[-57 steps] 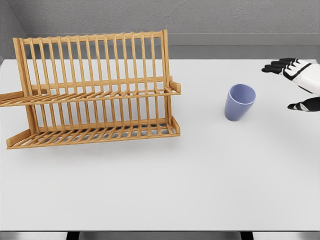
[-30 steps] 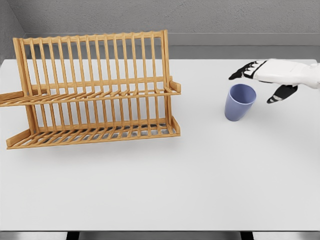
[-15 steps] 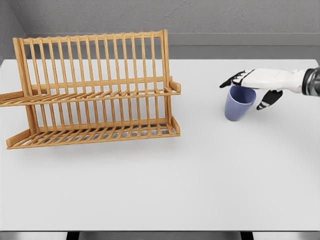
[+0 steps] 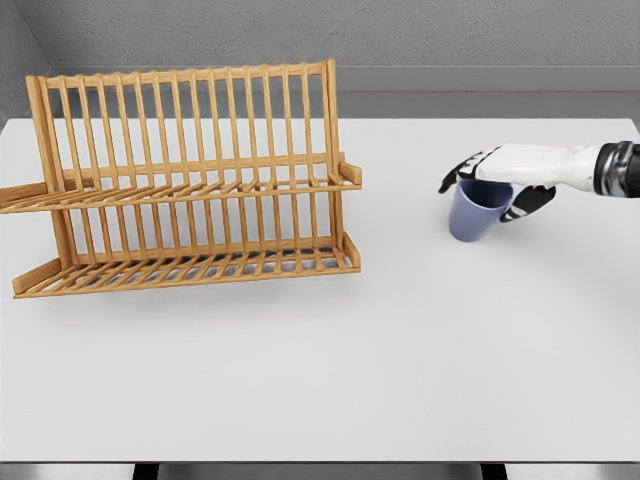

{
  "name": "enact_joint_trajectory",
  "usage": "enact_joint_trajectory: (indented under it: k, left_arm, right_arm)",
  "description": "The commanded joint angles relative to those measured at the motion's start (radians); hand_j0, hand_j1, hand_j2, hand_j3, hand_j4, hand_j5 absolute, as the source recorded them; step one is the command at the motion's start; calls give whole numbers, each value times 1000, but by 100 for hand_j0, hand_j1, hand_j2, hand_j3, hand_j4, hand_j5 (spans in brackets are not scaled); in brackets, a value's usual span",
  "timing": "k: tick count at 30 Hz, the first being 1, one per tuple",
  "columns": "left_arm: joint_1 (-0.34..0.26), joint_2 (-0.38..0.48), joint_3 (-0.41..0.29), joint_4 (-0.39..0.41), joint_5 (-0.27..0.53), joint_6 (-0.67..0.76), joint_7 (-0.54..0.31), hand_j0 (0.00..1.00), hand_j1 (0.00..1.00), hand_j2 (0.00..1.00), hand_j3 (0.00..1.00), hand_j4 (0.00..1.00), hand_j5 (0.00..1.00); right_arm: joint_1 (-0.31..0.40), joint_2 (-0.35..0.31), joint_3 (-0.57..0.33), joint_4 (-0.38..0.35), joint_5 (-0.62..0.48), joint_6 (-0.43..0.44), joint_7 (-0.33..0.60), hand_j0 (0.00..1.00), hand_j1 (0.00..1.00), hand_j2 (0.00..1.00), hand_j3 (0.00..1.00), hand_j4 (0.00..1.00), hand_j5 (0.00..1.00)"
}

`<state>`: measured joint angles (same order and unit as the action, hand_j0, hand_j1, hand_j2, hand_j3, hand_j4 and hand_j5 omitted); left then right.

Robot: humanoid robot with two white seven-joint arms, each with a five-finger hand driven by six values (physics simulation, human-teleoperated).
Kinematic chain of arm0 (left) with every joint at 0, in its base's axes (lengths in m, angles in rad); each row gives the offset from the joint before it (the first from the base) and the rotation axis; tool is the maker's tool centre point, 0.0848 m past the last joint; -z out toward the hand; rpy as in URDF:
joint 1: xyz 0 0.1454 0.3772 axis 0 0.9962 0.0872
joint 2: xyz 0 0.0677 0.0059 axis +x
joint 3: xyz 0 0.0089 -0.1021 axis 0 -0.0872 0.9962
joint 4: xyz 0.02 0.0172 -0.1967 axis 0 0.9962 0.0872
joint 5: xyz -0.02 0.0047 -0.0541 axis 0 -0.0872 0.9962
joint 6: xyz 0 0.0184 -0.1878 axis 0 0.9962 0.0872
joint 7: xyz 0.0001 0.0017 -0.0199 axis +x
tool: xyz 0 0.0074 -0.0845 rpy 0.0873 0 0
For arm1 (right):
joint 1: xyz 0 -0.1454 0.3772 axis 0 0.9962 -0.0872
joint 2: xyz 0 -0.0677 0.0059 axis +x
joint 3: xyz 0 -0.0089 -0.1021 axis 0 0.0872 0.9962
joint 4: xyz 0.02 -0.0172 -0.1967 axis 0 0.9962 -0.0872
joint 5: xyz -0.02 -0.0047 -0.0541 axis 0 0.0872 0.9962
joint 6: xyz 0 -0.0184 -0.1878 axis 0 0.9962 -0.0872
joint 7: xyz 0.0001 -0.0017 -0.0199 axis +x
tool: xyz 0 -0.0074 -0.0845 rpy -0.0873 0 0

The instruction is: Right arm put cup on second shelf

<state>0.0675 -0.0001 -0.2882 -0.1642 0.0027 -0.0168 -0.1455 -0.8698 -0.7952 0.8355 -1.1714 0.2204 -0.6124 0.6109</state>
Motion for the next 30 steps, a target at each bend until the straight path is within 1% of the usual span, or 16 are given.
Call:
enact_joint_trajectory:
  k: [1, 5, 13, 14, 15, 23, 26, 28, 30]
  left_arm:
    - [0, 0, 0, 0, 0, 0, 0, 100, 100, 100, 100, 100, 100]
    - [0, 0, 0, 0, 0, 0, 0, 100, 100, 100, 100, 100, 100]
    - [0, 0, 0, 0, 0, 0, 0, 100, 100, 100, 100, 100, 100]
    - [0, 0, 0, 0, 0, 0, 0, 100, 100, 100, 100, 100, 100]
    - [0, 0, 0, 0, 0, 0, 0, 100, 100, 100, 100, 100, 100]
    - [0, 0, 0, 0, 0, 0, 0, 100, 100, 100, 100, 100, 100]
    - [0, 0, 0, 0, 0, 0, 0, 100, 100, 100, 100, 100, 100]
    - [0, 0, 0, 0, 0, 0, 0, 100, 100, 100, 100, 100, 100]
    - [0, 0, 0, 0, 0, 0, 0, 100, 100, 100, 100, 100, 100]
  right_arm:
    - [0, 1, 0, -1, -4, 1, 0, 64, 64, 64, 64, 64, 64]
    - [-3, 1, -1, -1, -4, 1, 0, 63, 63, 63, 63, 63, 63]
    - [-44, -2, -16, -16, -9, 1, 0, 64, 64, 64, 64, 64, 64]
    - [-46, -2, -18, -27, -10, 1, 0, 64, 64, 64, 64, 64, 64]
    - [-44, -2, -47, -30, -10, 1, 0, 64, 64, 64, 64, 64, 64]
    - [-46, -1, -101, -73, -12, 1, 0, 64, 64, 64, 64, 64, 64]
    - [-77, -1, -105, -74, -10, 1, 0, 64, 64, 64, 64, 64, 64]
    - [-87, -1, -105, -85, -10, 1, 0, 64, 64, 64, 64, 64, 64]
    - [-90, -1, -105, -131, -10, 1, 0, 64, 64, 64, 64, 64, 64]
